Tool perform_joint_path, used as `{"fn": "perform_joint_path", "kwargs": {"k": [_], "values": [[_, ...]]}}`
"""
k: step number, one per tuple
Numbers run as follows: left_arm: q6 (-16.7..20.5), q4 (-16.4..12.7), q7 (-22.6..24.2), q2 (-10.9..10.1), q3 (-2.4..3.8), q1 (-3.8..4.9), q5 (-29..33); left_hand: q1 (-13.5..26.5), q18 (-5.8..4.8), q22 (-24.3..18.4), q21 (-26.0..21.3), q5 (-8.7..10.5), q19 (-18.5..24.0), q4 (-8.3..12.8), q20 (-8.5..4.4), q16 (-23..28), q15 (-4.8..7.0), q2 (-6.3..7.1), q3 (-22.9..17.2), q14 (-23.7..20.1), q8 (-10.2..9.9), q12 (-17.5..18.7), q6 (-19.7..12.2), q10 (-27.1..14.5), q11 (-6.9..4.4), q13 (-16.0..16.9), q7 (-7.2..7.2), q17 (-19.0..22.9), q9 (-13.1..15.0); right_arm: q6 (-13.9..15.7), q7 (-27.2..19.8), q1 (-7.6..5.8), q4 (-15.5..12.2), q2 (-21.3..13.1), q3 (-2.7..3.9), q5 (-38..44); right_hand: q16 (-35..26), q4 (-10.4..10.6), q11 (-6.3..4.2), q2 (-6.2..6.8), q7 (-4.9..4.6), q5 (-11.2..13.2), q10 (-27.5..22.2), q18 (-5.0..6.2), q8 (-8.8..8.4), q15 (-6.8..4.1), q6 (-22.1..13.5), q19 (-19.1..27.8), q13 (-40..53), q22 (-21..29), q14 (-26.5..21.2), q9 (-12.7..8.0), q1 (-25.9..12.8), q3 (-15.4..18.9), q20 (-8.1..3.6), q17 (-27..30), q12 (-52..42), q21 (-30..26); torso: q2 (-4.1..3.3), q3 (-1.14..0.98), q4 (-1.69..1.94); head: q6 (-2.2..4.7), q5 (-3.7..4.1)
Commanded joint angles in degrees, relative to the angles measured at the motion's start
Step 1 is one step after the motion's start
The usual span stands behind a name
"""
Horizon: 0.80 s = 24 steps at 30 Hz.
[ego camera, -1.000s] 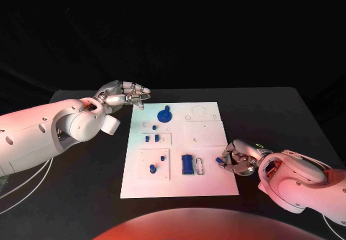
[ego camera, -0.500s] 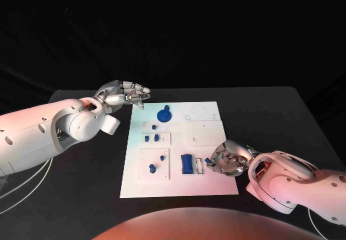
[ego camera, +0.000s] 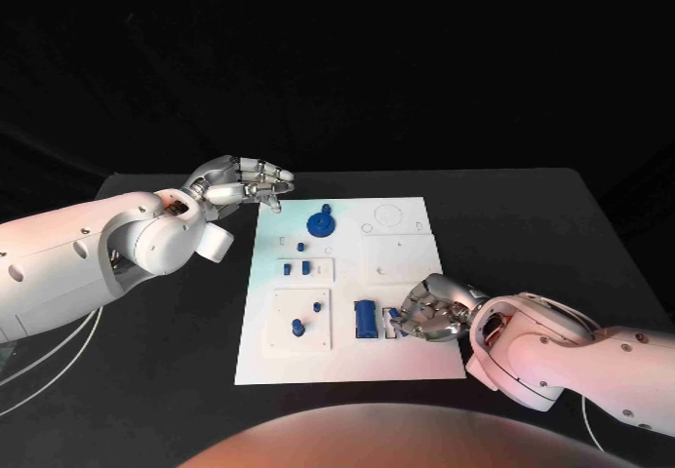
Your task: Assemble the parts on the task board
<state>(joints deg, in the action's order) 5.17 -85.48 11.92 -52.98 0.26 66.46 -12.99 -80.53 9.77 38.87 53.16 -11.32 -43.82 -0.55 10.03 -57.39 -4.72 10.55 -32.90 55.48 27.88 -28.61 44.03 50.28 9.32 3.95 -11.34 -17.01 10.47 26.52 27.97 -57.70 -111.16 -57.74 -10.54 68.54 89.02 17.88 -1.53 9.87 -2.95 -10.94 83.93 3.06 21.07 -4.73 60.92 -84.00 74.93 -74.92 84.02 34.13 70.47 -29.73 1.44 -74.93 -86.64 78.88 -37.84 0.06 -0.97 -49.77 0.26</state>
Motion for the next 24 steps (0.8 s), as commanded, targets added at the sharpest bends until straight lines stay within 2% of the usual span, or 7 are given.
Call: {"fn": "perform_joint_path", "kwargs": {"k": [1, 8, 24], "values": [[-1.12, -0.16, 0.42, 0.00, 0.04, 0.03, -0.10, 0.01, 0.74, -0.07, -0.38, -0.21, 0.25, 0.30, 0.18, 0.18, 0.01, -0.53, -0.01, -0.34, 0.21, -0.31, -0.33, -0.37, -0.10, 0.09, -1.91, 0.08, -0.09, -0.29, -0.44, 0.10, 0.32, 0.38, -0.01, -1.27, 0.28, -1.77, -0.35, 0.11, 0.67, 0.03, 5.13, -0.93, 0.15, -0.48, 1.10, -2.79, 13.39, -12.27, 5.56, 2.69, -0.63, -2.17, -0.30, -12.86, -0.20, -0.27, -0.01, -0.05, -0.05, -0.02, -0.10], [-1.26, -0.17, 0.37, 0.00, 0.04, 0.03, -0.11, 0.01, 0.74, -0.07, -0.38, -0.21, 0.25, 0.30, 0.18, 0.18, 0.01, -0.53, -0.01, -0.34, 0.21, -0.31, -0.33, -0.37, -0.10, 0.09, -1.91, 0.08, -0.09, -0.41, -0.57, 0.13, 0.67, 1.13, 0.00, -1.55, 0.29, -1.84, -0.33, 0.75, 0.65, 0.34, 5.15, -0.92, 0.31, -0.46, 1.39, -2.77, 13.42, -12.25, 5.56, 2.85, -2.55, -1.11, -0.30, -12.90, -0.23, -0.32, -0.04, -0.06, -0.04, -0.07, -0.16], [-1.62, -0.17, -0.03, -0.09, 0.04, 0.03, -0.17, 0.01, 0.73, -0.05, -0.36, -0.27, 0.27, 0.32, 0.18, 0.20, 0.01, -0.59, -0.09, -0.39, 0.24, -0.34, -0.34, -0.39, -0.09, 0.08, -1.92, 0.11, -0.10, -0.93, -0.15, 0.16, 1.07, 1.74, 0.01, -1.60, 0.30, -1.59, -0.30, 0.38, 0.61, 0.33, 5.16, -0.92, 0.23, -0.45, 1.46, -2.75, 13.45, -12.24, 5.57, 2.90, -4.61, 0.21, -0.31, -12.92, -0.26, -0.32, 0.02, -0.05, -0.08, -0.21, -0.20]]}}
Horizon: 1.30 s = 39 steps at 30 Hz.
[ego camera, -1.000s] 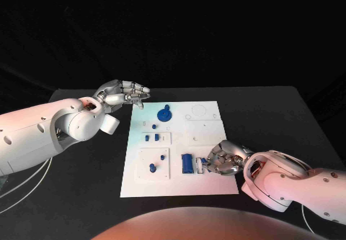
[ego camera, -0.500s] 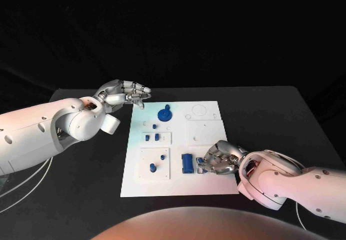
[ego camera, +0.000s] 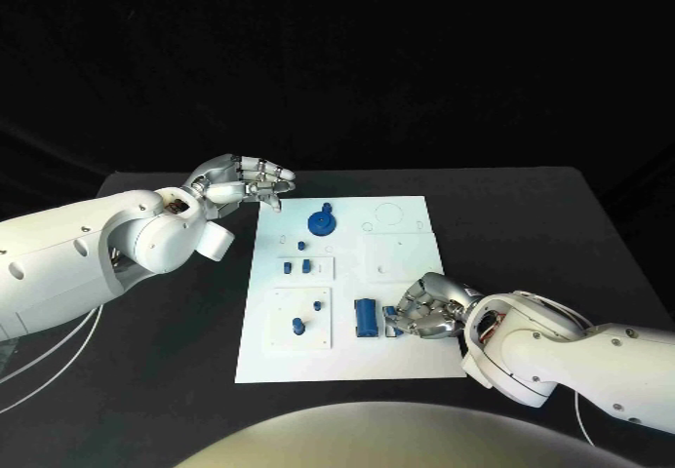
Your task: Assemble the parts on the task board
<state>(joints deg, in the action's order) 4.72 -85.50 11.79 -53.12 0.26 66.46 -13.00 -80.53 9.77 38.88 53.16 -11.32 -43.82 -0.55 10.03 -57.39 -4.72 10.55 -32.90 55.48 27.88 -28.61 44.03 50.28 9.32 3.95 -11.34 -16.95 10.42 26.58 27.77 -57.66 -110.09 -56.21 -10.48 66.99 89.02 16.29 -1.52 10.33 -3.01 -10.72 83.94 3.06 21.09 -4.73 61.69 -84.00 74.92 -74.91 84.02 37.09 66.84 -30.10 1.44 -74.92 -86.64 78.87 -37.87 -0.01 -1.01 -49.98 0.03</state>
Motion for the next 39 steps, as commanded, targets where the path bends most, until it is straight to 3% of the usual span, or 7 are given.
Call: {"fn": "perform_joint_path", "kwargs": {"k": [1, 11, 17, 30, 36, 39], "values": [[-1.20, -0.15, 0.07, 0.05, 0.04, 0.03, -0.16, 0.01, 0.73, -0.05, -0.36, -0.28, 0.27, 0.32, 0.18, 0.20, 0.01, -0.59, -0.09, -0.39, 0.24, -0.34, -0.34, -0.39, -0.09, 0.08, -1.92, 0.05, -0.05, -1.20, 0.18, 0.12, 0.04, 0.21, -0.05, -0.03, 0.30, 0.08, -0.30, -0.03, 0.65, 0.13, 5.16, -0.92, 0.19, -0.44, 0.71, -2.75, 13.46, -12.25, 5.56, -0.06, -1.49, 0.91, -0.30, -12.93, -0.28, -0.33, 0.04, 0.01, -0.03, 0.00, 0.03], [-1.36, -0.18, -0.02, 0.04, 0.04, 0.03, -0.20, 0.07, 0.72, -0.05, -0.36, -0.29, 0.29, 0.29, 0.18, 0.20, -0.01, -0.63, -0.11, -0.41, 0.25, -0.35, -0.35, -0.41, -0.08, 0.07, -1.93, 0.06, -0.06, -1.37, 0.48, 0.12, -0.05, 0.57, -0.03, 1.95, 0.28, 0.42, -0.26, 0.51, 0.64, 0.39, 5.15, -0.88, -0.22, -0.39, 1.12, -2.67, 13.49, -12.20, 5.55, -0.20, -8.87, 8.08, -0.23, -12.87, -0.25, -0.49, -0.02, -0.01, 0.00, 0.02, 0.20], [-1.39, -0.22, -0.08, -0.02, 0.04, 0.03, -0.32, 0.07, 0.72, -0.05, -0.36, -0.29, 0.29, 0.29, 0.18, 0.20, -0.01, -0.63, -0.11, -0.41, 0.25, -0.35, -0.35, -0.41, -0.08, 0.07, -1.93, 0.06, -0.06, -1.39, 0.41, 0.12, -0.04, 0.59, -0.02, 2.39, 0.26, 0.47, -0.30, 0.60, 0.70, 0.34, 5.11, -0.87, -0.32, -0.43, 1.13, -2.64, 13.42, -12.18, 5.53, -0.22, -9.97, 9.58, -0.27, -12.80, -0.10, -0.59, 0.01, 0.05, 0.01, -0.02, 0.09], [-1.36, -0.23, -0.13, -0.13, 0.04, 0.03, -0.36, 0.07, 0.72, -0.05, -0.36, -0.29, 0.29, 0.29, 0.18, 0.20, -0.01, -0.63, -0.11, -0.41, 0.25, -0.35, -0.35, -0.41, -0.08, 0.07, -1.93, 0.06, -0.06, -0.93, -0.31, 0.11, -0.30, -0.27, -0.01, 3.21, 0.22, 0.11, -0.35, 0.72, 0.74, 0.20, 5.09, -0.85, -0.40, -0.46, 1.05, -2.60, 13.38, -12.15, 5.52, -0.22, -8.84, 10.11, -0.29, -12.71, -0.02, -0.67, 0.06, 0.04, -0.07, -0.02, -0.03], [-1.26, -0.25, -0.11, -0.20, 0.04, 0.03, -0.37, 0.07, 0.72, -0.05, -0.36, -0.29, 0.29, 0.29, 0.18, 0.20, -0.01, -0.63, -0.11, -0.41, 0.25, -0.35, -0.35, -0.41, -0.08, 0.07, -1.93, 0.06, -0.06, 2.35, -5.05, 0.11, -0.70, -1.78, -0.02, 4.51, 0.13, -0.05, -0.10, 1.14, 0.43, 0.17, 4.87, -0.75, -0.92, -0.31, 0.21, -2.39, 13.08, -12.00, 5.46, -0.34, -6.61, 11.06, -0.22, -12.44, 0.62, -1.30, 0.04, 0.01, -0.05, -0.02, -0.10], [-1.20, -0.24, -0.08, -0.25, 0.04, 0.03, -0.37, 0.07, 0.72, -0.05, -0.36, -0.29, 0.29, 0.29, 0.18, 0.20, -0.01, -0.63, -0.11, -0.41, 0.25, -0.35, -0.35, -0.41, -0.08, 0.07, -1.93, 0.06, -0.06, 4.52, -10.77, 0.11, -0.90, -2.71, -0.02, 5.69, -0.06, -0.83, 0.86, 1.48, -0.71, 0.06, 4.59, -0.57, -2.64, 0.44, -2.31, -1.99, 12.80, -11.72, 5.35, -0.88, -1.54, 12.10, 0.33, -11.88, 1.26, -2.44, 0.04, 0.00, -0.07, -0.02, -0.09]]}}
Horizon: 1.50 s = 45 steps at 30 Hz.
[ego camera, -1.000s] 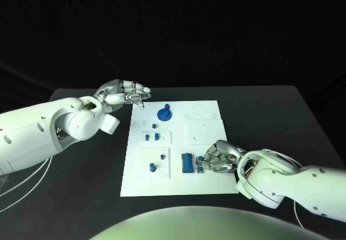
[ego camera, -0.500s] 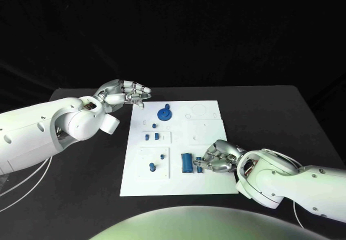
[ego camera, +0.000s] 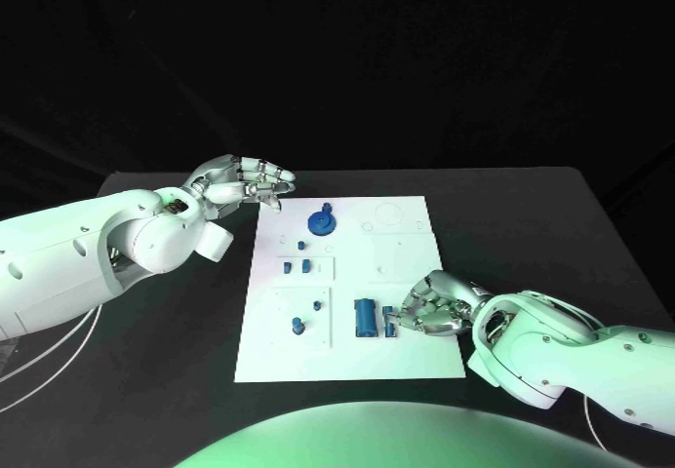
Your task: Assemble the parts on the task board
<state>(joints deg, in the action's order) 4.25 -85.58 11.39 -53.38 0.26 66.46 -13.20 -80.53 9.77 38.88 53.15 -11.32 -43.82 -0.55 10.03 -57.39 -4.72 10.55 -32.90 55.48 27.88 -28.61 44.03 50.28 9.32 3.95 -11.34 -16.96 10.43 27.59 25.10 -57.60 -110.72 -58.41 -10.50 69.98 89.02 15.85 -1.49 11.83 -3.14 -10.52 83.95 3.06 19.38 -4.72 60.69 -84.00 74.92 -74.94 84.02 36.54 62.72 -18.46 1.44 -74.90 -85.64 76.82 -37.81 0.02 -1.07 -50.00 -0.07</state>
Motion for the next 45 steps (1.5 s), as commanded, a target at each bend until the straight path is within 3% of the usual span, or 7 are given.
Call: {"fn": "perform_joint_path", "kwargs": {"k": [1, 4, 10, 12, 15, 23, 45], "values": [[-0.72, -0.16, 0.33, 0.01, 0.04, 0.03, -0.17, 0.07, 0.72, -0.05, -0.36, -0.30, 0.29, 0.29, 0.18, 0.21, 0.00, -0.63, -0.11, -0.41, 0.25, -0.36, -0.35, -0.41, -0.08, 0.07, -1.93, 0.07, -0.07, 3.88, -9.25, 0.05, -0.29, -0.67, -0.01, 3.17, -0.08, -1.44, 0.98, -0.36, -0.79, -0.27, 4.53, -0.51, -1.43, 0.58, -1.91, -1.88, 12.77, -11.61, 5.33, -0.52, 5.01, -0.09, 0.47, -11.82, 0.34, -0.72, -0.02, -0.02, -0.02, 0.00, 0.01], [-0.72, -0.17, 0.35, -0.01, 0.04, 0.03, -0.17, 0.07, 0.72, -0.05, -0.36, -0.30, 0.29, 0.29, 0.18, 0.21, 0.00, -0.63, -0.11, -0.41, 0.25, -0.36, -0.35, -0.41, -0.08, 0.07, -1.93, 0.07, -0.07, 5.02, -12.05, 0.07, -0.31, -1.05, -0.02, 5.25, -0.10, -4.05, 1.22, -2.11, -1.08, -0.66, 4.41, -0.47, -2.71, 0.80, -2.86, -1.82, 12.71, -11.58, 5.32, -1.16, 10.79, -2.66, 0.75, -11.77, 0.51, -0.85, -0.02, -0.01, -0.09, 0.00, -0.01], [-0.74, -0.14, 0.38, -0.02, 0.04, 0.03, -0.17, 0.15, 0.72, -0.05, -0.38, -0.33, 0.32, 0.26, 0.19, 0.20, -0.02, -0.70, -0.18, -0.43, 0.29, -0.40, -0.38, -0.45, -0.07, 0.07, -1.93, 0.09, -0.10, 6.46, -14.82, 0.41, 0.07, -1.22, -0.04, 7.55, -0.03, -6.20, 2.39, -2.27, -2.47, -0.57, 4.30, -0.52, -5.72, 1.77, -3.85, -1.84, 12.71, -11.63, 5.36, -3.51, 13.98, -6.63, 1.50, -11.98, 0.53, -0.69, -0.04, 0.00, 0.00, 0.00, -0.01], [-0.75, -0.14, 0.38, -0.02, 0.04, 0.03, -0.17, 0.15, 0.72, -0.05, -0.38, -0.33, 0.32, 0.26, 0.19, 0.20, -0.02, -0.70, -0.18, -0.43, 0.29, -0.40, -0.38, -0.45, -0.07, 0.07, -1.93, 0.09, -0.10, 6.58, -15.24, 0.69, 0.28, -1.16, -0.05, 7.89, -0.01, -7.96, 2.60, -2.80, -2.79, -0.78, 4.29, -0.52, -6.61, 1.91, -4.21, -1.85, 12.75, -11.65, 5.37, -4.23, 16.12, -8.91, 1.66, -12.01, 0.46, -0.63, -0.04, -0.02, 0.04, 0.00, -0.05], [-0.74, -0.14, 0.38, -0.05, 0.04, 0.03, -0.17, 0.15, 0.72, -0.05, -0.38, -0.33, 0.32, 0.26, 0.19, 0.20, -0.02, -0.70, -0.18, -0.43, 0.29, -0.40, -0.38, -0.45, -0.07, 0.07, -1.93, 0.09, -0.10, 6.70, -15.63, 1.12, 0.63, -1.03, -0.06, 8.19, 0.02, -11.71, 3.49, -3.05, -3.88, -0.59, 4.27, -0.53, -8.56, 2.72, -3.68, -1.85, 12.80, -11.69, 5.37, -6.19, 16.49, -14.78, 2.31, -12.05, 0.33, -0.42, -0.04, -0.02, 0.09, 0.00, -0.08], [-0.74, -0.14, 0.37, -0.08, 0.04, 0.03, -0.18, 0.12, 0.73, -0.04, -0.37, -0.34, 0.33, 0.28, 0.18, 0.20, -0.01, -0.77, -0.24, -0.43, 0.31, -0.42, -0.37, -0.45, -0.08, 0.07, -1.93, 0.09, -0.11, 5.80, -15.48, 1.49, 1.55, -0.31, -0.06, 8.20, 0.03, -15.62, 3.88, -3.68, -4.28, -0.55, 4.27, -0.51, -9.86, 3.04, -2.92, -1.78, 12.78, -11.71, 5.35, -7.68, 14.51, -21.08, 2.68, -12.05, 0.26, -0.21, -0.09, -0.01, 0.08, 0.00, -0.14], [-0.73, -0.01, 0.26, -0.09, 0.03, 0.02, -0.18, 0.03, 0.74, -0.01, -0.33, -0.37, 0.33, 0.33, 0.16, 0.20, 0.01, -0.90, -0.37, -0.45, 0.34, -0.46, -0.36, -0.45, -0.09, 0.06, -1.92, 0.10, -0.12, 2.67, -14.91, 2.47, 2.91, 0.90, -0.07, 7.56, 0.04, -17.44, 3.65, -4.30, -3.96, -0.43, 4.39, -0.50, -9.59, 2.86, -1.38, -1.73, 12.86, -11.71, 5.35, -7.88, 12.22, -23.41, 2.64, -12.05, -0.01, -0.02, -0.03, -0.04, 0.04, 0.00, -0.36]]}}
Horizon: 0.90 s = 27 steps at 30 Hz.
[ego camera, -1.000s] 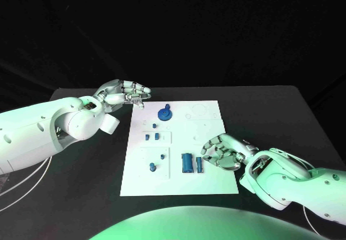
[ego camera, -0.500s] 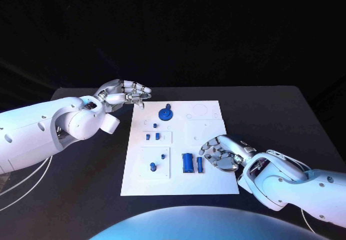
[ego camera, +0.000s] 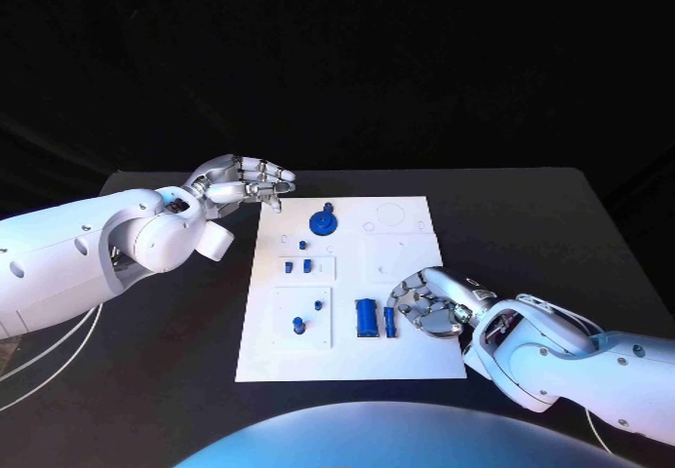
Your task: Assemble the parts on the task board
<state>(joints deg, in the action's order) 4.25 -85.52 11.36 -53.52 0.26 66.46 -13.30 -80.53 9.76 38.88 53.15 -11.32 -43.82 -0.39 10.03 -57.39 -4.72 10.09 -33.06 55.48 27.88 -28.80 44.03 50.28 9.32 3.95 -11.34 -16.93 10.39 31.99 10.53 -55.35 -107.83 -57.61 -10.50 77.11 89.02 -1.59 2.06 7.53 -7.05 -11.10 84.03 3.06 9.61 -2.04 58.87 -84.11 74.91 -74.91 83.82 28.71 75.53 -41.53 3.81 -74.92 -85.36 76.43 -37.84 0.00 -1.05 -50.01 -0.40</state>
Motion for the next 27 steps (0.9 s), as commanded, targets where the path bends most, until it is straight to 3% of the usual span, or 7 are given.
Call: {"fn": "perform_joint_path", "kwargs": {"k": [1, 9, 14, 16, 19, 26, 27], "values": [[-0.73, -0.06, 0.28, 0.04, 0.03, 0.03, -0.08, 0.03, 0.74, -0.01, -0.33, -0.37, 0.33, 0.17, 0.16, 0.20, 0.01, -0.44, -0.22, -0.45, 0.34, -0.27, -0.36, -0.45, -0.10, 0.06, -1.92, 0.07, -0.07, -1.75, -0.34, 0.25, 0.02, 0.12, -0.07, 0.43, 0.05, -0.09, 0.07, -0.04, -0.03, 0.16, 4.31, -0.51, 0.22, 0.16, 0.53, -1.63, 12.87, -11.74, 5.56, -0.03, -0.68, -0.42, 0.26, -12.06, -0.29, 0.41, -0.01, -0.02, 0.03, 0.01, -0.02], [-0.73, -0.03, 0.26, 0.05, 0.02, 0.03, -0.08, 0.03, 0.74, -0.01, -0.33, -0.37, 0.33, 0.17, 0.16, 0.20, 0.01, -0.44, -0.22, -0.45, 0.34, -0.27, -0.36, -0.45, -0.10, 0.06, -1.92, 0.07, -0.07, -1.27, -0.38, 0.36, 0.13, 0.25, -0.07, 0.43, 0.05, -0.09, 0.07, -0.04, -0.03, 0.16, 4.31, -0.51, 0.22, 0.16, 0.53, -1.63, 12.87, -11.74, 5.56, -0.03, -0.68, -0.42, 0.26, -12.06, -0.29, 0.41, -0.01, 0.00, 0.03, 0.01, 0.02], [-0.74, -0.01, 0.26, 0.08, 0.02, 0.03, -0.08, 0.03, 0.74, -0.01, -0.33, -0.37, 0.33, 0.17, 0.16, 0.20, 0.01, -0.44, -0.22, -0.45, 0.34, -0.27, -0.36, -0.45, -0.10, 0.06, -1.92, 0.07, -0.07, 2.15, -0.88, 0.37, 0.38, 0.18, -0.07, 0.31, 0.05, -0.52, 0.25, -0.24, -0.33, 0.16, 4.26, -0.51, -0.50, 0.23, -0.54, -1.60, 12.77, -11.73, 5.56, -0.40, -1.65, -1.04, 0.25, -12.06, -0.14, 0.42, 0.00, 0.00, 0.02, 0.01, -0.01], [-0.74, 0.00, 0.25, 0.09, 0.02, 0.03, -0.08, 0.03, 0.74, -0.01, -0.33, -0.37, 0.33, 0.17, 0.16, 0.20, 0.01, -0.44, -0.22, -0.45, 0.34, -0.27, -0.36, -0.45, -0.10, 0.06, -1.92, 0.07, -0.07, 3.81, -1.44, 0.37, 0.42, 0.18, -0.07, -0.10, 0.06, -0.65, 0.94, 0.55, -1.18, 0.24, 4.04, -0.53, -2.04, 0.80, -2.91, -1.52, 12.53, -11.68, 5.57, -1.20, -2.93, -1.03, 0.56, -12.09, 0.32, 0.31, 0.00, -0.02, 0.04, 0.01, 0.00], [-0.74, 0.02, 0.25, 0.11, 0.02, 0.03, -0.08, -0.02, 0.74, 0.03, -0.28, -0.37, 0.34, 0.24, 0.15, 0.21, 0.02, -0.49, -0.31, -0.47, 0.36, -0.30, -0.37, -0.47, -0.09, 0.06, -1.93, 0.08, -0.09, 5.63, -2.33, 0.38, 0.41, 0.21, -0.06, -0.64, 0.09, 0.40, 2.05, 3.22, -2.35, 0.57, 3.74, -0.53, -4.05, 1.84, -6.02, -1.39, 12.22, -11.58, 5.57, -2.32, -6.08, 1.99, 1.34, -12.13, 0.89, 0.05, -0.02, -0.05, 0.06, 0.01, 0.01], [-0.78, 0.05, 0.26, 0.15, 0.02, 0.03, -0.08, -0.02, 0.74, 0.03, -0.28, -0.37, 0.34, 0.24, 0.15, 0.21, 0.02, -0.49, -0.31, -0.47, 0.36, -0.30, -0.37, -0.47, -0.09, 0.06, -1.93, 0.08, -0.09, 8.08, -3.51, 0.38, 0.38, 0.31, -0.06, -1.36, 0.09, 0.73, 2.36, 4.79, -2.56, 0.58, 3.55, -0.42, -4.73, 2.20, -6.64, -1.25, 12.05, -11.48, 5.55, -3.06, -6.92, 5.10, 1.93, -12.08, 1.12, -0.32, -0.04, -0.03, 0.01, 0.01, -0.02], [-0.78, 0.05, 0.26, 0.16, 0.02, 0.03, -0.08, -0.02, 0.74, 0.03, -0.28, -0.37, 0.34, 0.24, 0.15, 0.21, 0.02, -0.49, -0.31, -0.47, 0.36, -0.30, -0.37, -0.47, -0.09, 0.06, -1.93, 0.08, -0.09, 8.05, -3.43, 0.38, 0.41, 0.34, -0.06, -1.31, 0.10, 0.50, 2.30, 5.09, -2.49, -1.43, 3.54, -0.40, -4.65, 2.15, -6.37, -1.25, 12.07, -11.48, 5.56, -3.16, -6.51, 5.59, 1.97, -12.12, 1.05, -0.30, -0.04, -0.02, 0.01, 0.01, 0.01]]}}
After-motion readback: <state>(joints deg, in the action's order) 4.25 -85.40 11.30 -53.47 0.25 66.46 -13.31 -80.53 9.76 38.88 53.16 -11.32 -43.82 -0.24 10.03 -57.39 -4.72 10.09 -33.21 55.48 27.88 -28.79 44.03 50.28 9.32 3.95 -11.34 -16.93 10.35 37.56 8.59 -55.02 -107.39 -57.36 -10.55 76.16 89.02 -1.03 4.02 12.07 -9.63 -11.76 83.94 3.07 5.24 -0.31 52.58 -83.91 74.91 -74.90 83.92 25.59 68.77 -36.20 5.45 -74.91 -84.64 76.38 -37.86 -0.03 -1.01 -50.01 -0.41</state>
